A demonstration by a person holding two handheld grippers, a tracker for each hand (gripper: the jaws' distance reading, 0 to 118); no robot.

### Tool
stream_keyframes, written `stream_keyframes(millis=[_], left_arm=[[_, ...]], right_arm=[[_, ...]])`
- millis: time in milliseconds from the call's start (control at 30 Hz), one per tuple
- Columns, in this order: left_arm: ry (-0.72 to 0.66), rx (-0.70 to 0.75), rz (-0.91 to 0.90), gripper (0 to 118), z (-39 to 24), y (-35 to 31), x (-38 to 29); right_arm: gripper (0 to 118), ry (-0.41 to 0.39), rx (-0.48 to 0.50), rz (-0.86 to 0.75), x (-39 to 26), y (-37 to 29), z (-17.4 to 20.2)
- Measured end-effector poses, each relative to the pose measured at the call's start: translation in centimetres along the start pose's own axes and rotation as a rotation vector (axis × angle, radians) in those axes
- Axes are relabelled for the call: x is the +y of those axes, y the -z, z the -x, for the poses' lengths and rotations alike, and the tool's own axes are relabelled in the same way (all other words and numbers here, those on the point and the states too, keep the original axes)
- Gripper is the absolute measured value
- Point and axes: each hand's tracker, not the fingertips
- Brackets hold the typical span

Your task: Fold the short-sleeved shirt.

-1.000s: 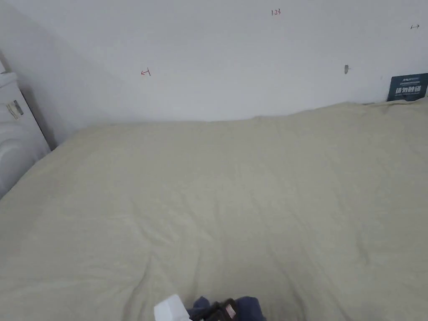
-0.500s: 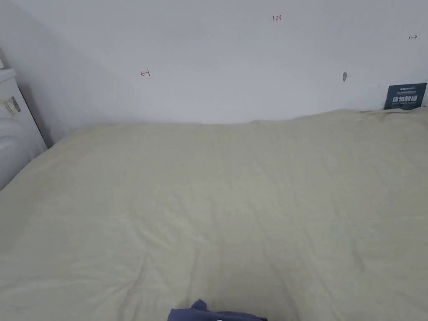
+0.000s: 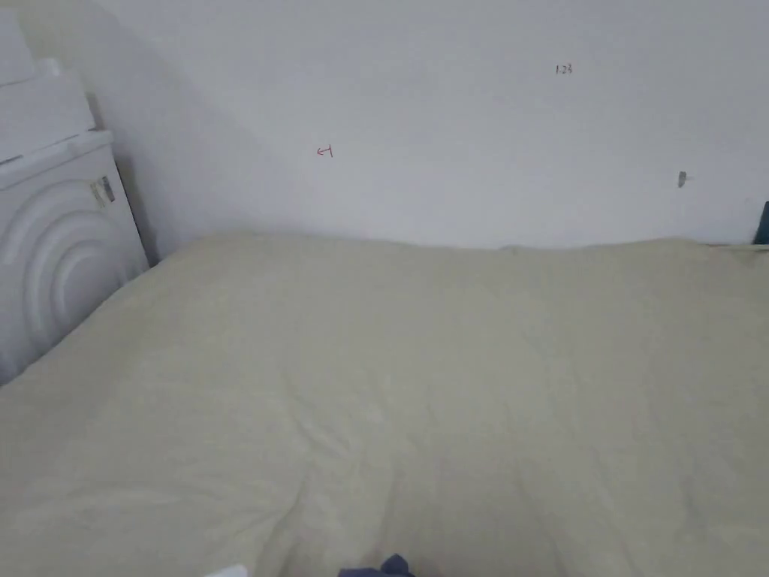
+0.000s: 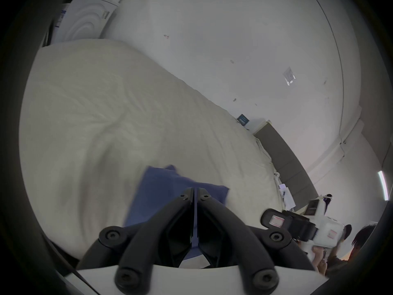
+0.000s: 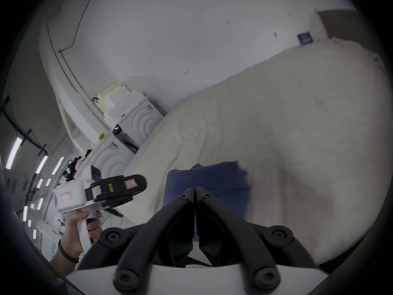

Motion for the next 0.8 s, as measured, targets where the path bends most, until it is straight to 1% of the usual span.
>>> stream_keyframes(millis=[67, 133, 167, 200, 233, 300, 333, 367, 400, 433, 467, 533, 567, 633, 700, 733, 767, 800], left_arm=[[-0.016, 0.032, -0.012, 5, 1.2, -0.8, 0.1], [-0.05, 0.033, -0.008, 5, 1.9, -1.4, 0.0], [-0.068, 0.029, -0.005, 6, 2.3, -1.4, -0.1], [-0.081, 0.033, 0.005, 8, 2.6, -1.3, -0.2], [-0.085, 0.021, 0.021, 16, 4.1, -0.5, -0.3], [-0.075, 0.009, 0.06, 57, 4.7, 0.3, -0.4], [-0.057, -0.002, 0.106, 78, 5.0, 1.0, -0.3], [-0.052, 0.001, 0.12, 100, 5.0, 1.6, -0.2], [-0.059, -0.011, 0.141, 106, 5.3, 2.5, -0.2], [-0.079, -0.034, 0.163, 106, 5.9, 3.3, -0.1], [-0.113, -0.061, 0.172, 109, 6.5, 4.0, 0.0], [-0.172, -0.057, 0.167, 111, 8.2, 5.9, 0.3], [-0.181, -0.057, 0.177, 110, 8.5, 6.9, 0.5], [-0.184, -0.07, 0.233, 110, 8.1, 9.1, 0.7], [-0.13, -0.097, 0.295, 110, 7.6, 11.3, 0.4], [-0.085, -0.135, 0.339, 109, 7.3, 12.5, 0.1], [-0.041, -0.14, 0.362, 109, 7.1, 13.2, -0.1], [0.017, -0.098, 0.342, 108, 6.1, 13.3, -0.3]], right_arm=[[0, 0.0, 0.003, 0.07, 0.2, 2.9, -0.5], [0, 0.075, 0.052, 0.138, 0.0, 5.4, -1.9], [0, 0.094, 0.051, 0.162, -0.2, 6.3, -2.5], [0, 0.091, 0.011, 0.169, -0.3, 7.1, -3.1], [0, 0.067, -0.053, 0.19, -0.5, 7.7, -3.7], [0, 0.051, -0.126, 0.22, -0.9, 8.7, -5.5], [0, 0.081, -0.124, 0.23, -1.1, 9.0, -6.6], [0, 0.133, -0.094, 0.231, -1.3, 9.0, -7.4], [0, 0.194, -0.026, 0.206, -1.2, 8.6, -7.9], [0, 0.238, -0.043, 0.22, -1.0, 8.6, -8.0], [0, 0.25, -0.042, 0.22, -0.9, 8.7, -8.0], [0, 0.174, -0.047, 0.216, -1.0, 8.5, -7.6], [0, 0.171, -0.046, 0.215, -1.0, 8.5, -7.6], [0, 0.198, -0.038, 0.215, -0.9, 8.5, -8.1], [0, 0.206, -0.029, 0.215, -1.1, 8.4, -8.2], [0, 0.207, -0.027, 0.215, -1.1, 8.5, -8.1], [0, 0.208, -0.026, 0.214, -1.1, 8.4, -8.0], [0, 0.205, -0.026, 0.214, -1.2, 8.4, -7.9]])
